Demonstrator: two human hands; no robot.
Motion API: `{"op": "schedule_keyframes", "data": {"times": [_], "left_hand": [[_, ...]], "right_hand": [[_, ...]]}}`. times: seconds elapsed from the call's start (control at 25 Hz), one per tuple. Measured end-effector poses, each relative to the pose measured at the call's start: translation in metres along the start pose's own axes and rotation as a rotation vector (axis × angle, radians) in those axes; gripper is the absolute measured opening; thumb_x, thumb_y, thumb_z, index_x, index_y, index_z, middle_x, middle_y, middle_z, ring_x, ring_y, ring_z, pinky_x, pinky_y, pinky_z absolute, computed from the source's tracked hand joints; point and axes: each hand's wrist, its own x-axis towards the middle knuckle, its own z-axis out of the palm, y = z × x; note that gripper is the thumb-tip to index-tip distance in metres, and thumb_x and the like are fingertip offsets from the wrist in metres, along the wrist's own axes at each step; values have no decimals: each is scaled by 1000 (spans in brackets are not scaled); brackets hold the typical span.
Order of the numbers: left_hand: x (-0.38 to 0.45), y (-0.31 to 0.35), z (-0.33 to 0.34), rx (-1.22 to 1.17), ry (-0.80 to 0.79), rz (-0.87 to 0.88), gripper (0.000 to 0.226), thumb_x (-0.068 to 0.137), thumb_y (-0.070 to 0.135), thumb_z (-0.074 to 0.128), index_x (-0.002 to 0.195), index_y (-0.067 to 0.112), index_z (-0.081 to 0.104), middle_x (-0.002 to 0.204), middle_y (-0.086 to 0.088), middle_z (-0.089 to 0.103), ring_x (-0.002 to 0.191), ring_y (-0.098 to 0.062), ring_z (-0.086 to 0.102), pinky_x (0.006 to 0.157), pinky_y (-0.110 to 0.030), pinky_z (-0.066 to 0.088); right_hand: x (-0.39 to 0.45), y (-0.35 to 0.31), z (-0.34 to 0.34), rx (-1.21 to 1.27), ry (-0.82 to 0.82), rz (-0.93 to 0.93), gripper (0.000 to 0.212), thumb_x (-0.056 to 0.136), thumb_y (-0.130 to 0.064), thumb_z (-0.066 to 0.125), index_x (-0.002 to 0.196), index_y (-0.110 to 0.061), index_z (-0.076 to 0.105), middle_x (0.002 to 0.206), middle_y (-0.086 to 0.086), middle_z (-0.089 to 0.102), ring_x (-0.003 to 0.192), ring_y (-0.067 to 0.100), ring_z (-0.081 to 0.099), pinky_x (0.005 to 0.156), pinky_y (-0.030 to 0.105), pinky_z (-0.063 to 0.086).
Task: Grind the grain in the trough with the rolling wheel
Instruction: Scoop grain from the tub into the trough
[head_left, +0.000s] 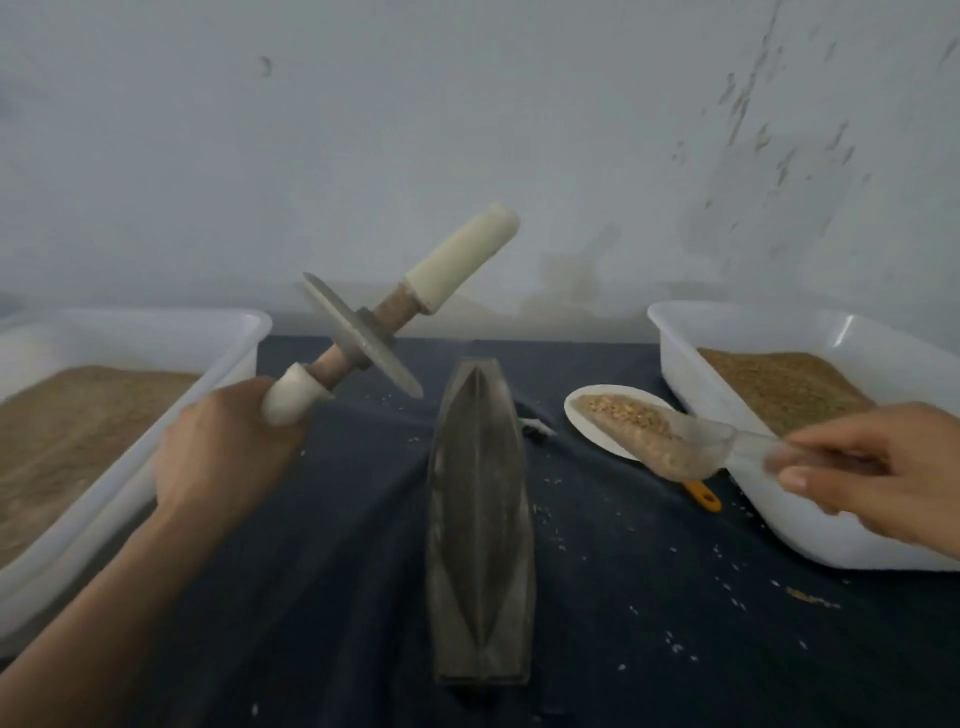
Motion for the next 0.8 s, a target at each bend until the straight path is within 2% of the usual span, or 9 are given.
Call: {"op": "schedule_keyframes", "data": {"times": [0.12, 0.2, 0.28, 0.44, 0.64, 0.72, 0.8], "left_hand": [[-11, -6, -1, -23, 1, 12, 17, 80, 33, 64, 67, 26, 54, 54, 3, 55, 56, -22, 52, 53, -34, 42], [-18, -8, 0, -13, -4, 40, 17, 80, 34, 65, 68, 28, 54, 54, 3, 55, 55, -21, 52, 52, -33, 41], [-22, -7, 2, -2, 7, 71, 16, 80, 36, 66, 70, 29, 56, 54, 5, 54, 53, -19, 51, 51, -32, 41], [-27, -2, 6, -42, 6, 99, 16, 82, 37, 66, 73, 28, 57, 56, 6, 55, 55, -21, 54, 54, -36, 48], [-26, 2, 10, -41, -4, 128, 18, 82, 37, 67, 73, 28, 54, 58, 6, 55, 58, -25, 56, 58, -39, 50], [-26, 2, 12, -40, -3, 139, 20, 83, 38, 67, 72, 29, 54, 57, 7, 54, 57, -23, 55, 57, -38, 49], [-26, 2, 13, -30, -7, 150, 20, 82, 40, 66, 72, 29, 53, 58, 8, 54, 58, -23, 55, 58, -39, 50]], "right_hand": [[13, -39, 23, -70, -104, -72, 19, 75, -59, 57, 85, -47, 68, 64, -8, 65, 51, 5, 58, 52, 28, 47], [20, -53, 33, -128, -152, -84, 22, 78, -56, 56, 84, -39, 69, 67, -9, 66, 57, 5, 59, 59, 30, 49], [26, -66, 36, -233, -147, -112, 23, 81, -55, 56, 82, -35, 68, 62, -9, 61, 53, 6, 56, 53, 26, 43], [35, -98, 29, -486, -109, -208, 17, 84, -48, 56, 78, -33, 63, 54, -6, 55, 49, 6, 52, 50, 30, 46], [35, -144, 25, -895, -44, -351, 21, 87, -35, 49, 73, -20, 47, 64, -3, 51, 52, 14, 46, 44, 27, 19], [31, -160, 25, -991, -39, -401, 16, 84, -18, 50, 71, -20, 42, 63, -3, 44, 47, 15, 35, 43, 28, 17], [22, -177, 26, -1143, -69, -463, 27, 67, 6, 26, 66, -18, 38, 59, -2, 33, 43, 16, 21, 42, 27, 11]]}}
